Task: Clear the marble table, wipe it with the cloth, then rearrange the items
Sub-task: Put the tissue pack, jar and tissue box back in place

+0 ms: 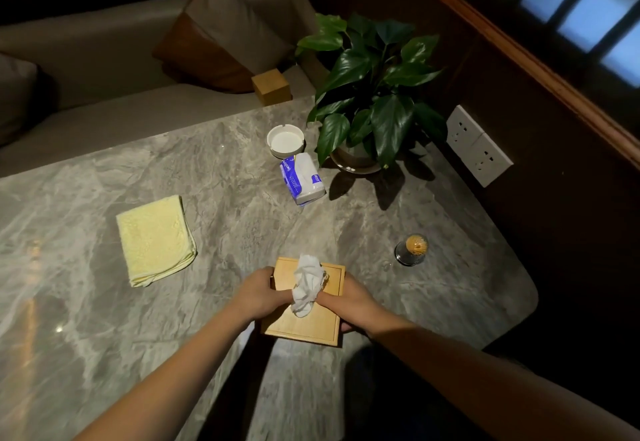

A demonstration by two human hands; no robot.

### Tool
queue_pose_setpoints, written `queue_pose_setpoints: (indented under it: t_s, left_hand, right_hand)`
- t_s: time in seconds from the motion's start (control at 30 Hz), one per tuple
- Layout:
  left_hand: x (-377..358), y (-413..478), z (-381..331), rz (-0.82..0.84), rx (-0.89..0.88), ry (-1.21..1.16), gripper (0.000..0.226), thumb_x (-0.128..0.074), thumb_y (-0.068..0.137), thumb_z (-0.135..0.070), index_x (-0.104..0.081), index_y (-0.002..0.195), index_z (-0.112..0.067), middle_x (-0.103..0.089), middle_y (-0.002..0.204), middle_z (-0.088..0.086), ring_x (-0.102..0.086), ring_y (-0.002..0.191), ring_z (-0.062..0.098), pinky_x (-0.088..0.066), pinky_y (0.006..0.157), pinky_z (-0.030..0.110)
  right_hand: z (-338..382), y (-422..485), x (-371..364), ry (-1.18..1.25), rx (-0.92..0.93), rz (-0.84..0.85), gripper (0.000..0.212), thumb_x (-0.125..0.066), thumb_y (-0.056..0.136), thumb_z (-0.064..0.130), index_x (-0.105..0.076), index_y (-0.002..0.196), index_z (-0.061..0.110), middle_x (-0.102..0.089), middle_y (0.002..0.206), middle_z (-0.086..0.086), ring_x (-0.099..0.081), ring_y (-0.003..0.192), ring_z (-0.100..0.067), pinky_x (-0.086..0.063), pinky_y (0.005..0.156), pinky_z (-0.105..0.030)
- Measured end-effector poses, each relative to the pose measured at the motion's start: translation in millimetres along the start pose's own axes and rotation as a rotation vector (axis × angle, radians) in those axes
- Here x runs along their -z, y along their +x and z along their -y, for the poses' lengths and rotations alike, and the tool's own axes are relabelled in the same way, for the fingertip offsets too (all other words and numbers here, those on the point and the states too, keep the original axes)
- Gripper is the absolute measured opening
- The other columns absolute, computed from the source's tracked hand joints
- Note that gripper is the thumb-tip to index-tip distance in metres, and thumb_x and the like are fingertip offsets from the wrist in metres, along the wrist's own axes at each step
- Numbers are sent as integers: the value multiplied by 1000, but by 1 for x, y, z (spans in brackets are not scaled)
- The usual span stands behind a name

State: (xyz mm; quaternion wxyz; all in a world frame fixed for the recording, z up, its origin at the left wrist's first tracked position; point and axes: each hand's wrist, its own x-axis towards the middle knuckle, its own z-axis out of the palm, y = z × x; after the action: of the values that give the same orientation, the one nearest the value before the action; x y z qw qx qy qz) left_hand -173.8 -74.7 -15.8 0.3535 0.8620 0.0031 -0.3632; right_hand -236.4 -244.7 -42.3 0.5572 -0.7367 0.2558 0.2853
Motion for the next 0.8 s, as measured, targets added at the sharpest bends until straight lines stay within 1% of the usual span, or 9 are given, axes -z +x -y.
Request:
queue_pose_setpoints:
  t_s: [0.1,0.17,0.27,0.4,0.47,0.53,0.57,0.67,0.8]
  left_hand:
    - [2,7,-4,-81,-52,108,35,-79,69,-33,-67,90,-8,-70,83,5,-64,78,20,-46,65,29]
    - [5,14,-11,-87,-97,142,30,-80,67,-35,-69,84,-12,-70,76,2,-63,72,17,-43,59,24]
    - [12,31,-30,-69,-181,198,22,-80,68,-37,-64,73,-23,-59,62,-8,-56,65,13,-36,54,22]
    - [22,63,-65,-9,-246,293,34,-76,73,-39,-69,101,-20,-70,90,0,-64,85,19,-48,76,34]
    - [28,79,-82,45,-285,322,37,-74,77,-32,-68,110,-18,-70,101,4,-64,95,22,-48,84,35]
    - [34,91,-95,119,-317,319,40,-72,80,-24,-65,118,-17,-70,108,5,-64,100,22,-48,91,36]
    - [36,96,-100,159,-325,307,41,-71,81,-22,-64,121,-16,-70,110,6,-64,102,23,-48,94,37]
    - [39,111,-112,243,-331,310,41,-67,85,-17,-61,125,-14,-69,114,10,-62,106,25,-47,99,41]
    - [43,128,-123,298,-295,329,37,-59,91,-18,-59,128,-15,-66,120,10,-59,113,26,-45,102,39]
  right_hand:
    - [-1,-1,-2,86,-32,-36,59,-71,62,58,-58,113,31,-68,109,-1,-67,98,-22,-60,72,-51]
    - [-1,0,-3,160,-56,-75,46,-74,69,48,-59,110,31,-68,109,0,-67,98,-20,-60,72,-50]
    - [7,6,2,276,-86,-146,46,-72,80,35,-53,122,28,-64,117,-1,-63,101,-20,-59,65,-41]
    - [27,15,10,577,-99,-216,49,-70,86,24,-50,131,27,-62,122,-3,-62,95,-16,-54,55,-31]
    - [36,22,15,742,-144,-232,52,-70,87,22,-48,134,25,-59,128,-5,-61,107,-24,-58,70,-45]
    - [42,27,17,875,-198,-246,54,-69,88,18,-46,136,23,-56,132,-9,-55,118,-32,-53,85,-57]
    - [44,28,17,928,-216,-256,52,-68,88,16,-46,135,22,-56,132,-10,-55,118,-32,-53,83,-56]
    - [49,31,18,1017,-238,-283,46,-66,90,14,-49,132,16,-58,123,-10,-58,101,-26,-57,61,-43]
    - [58,38,22,1083,-274,-300,38,-61,93,12,-47,128,12,-55,119,-11,-56,103,-29,-53,68,-48]
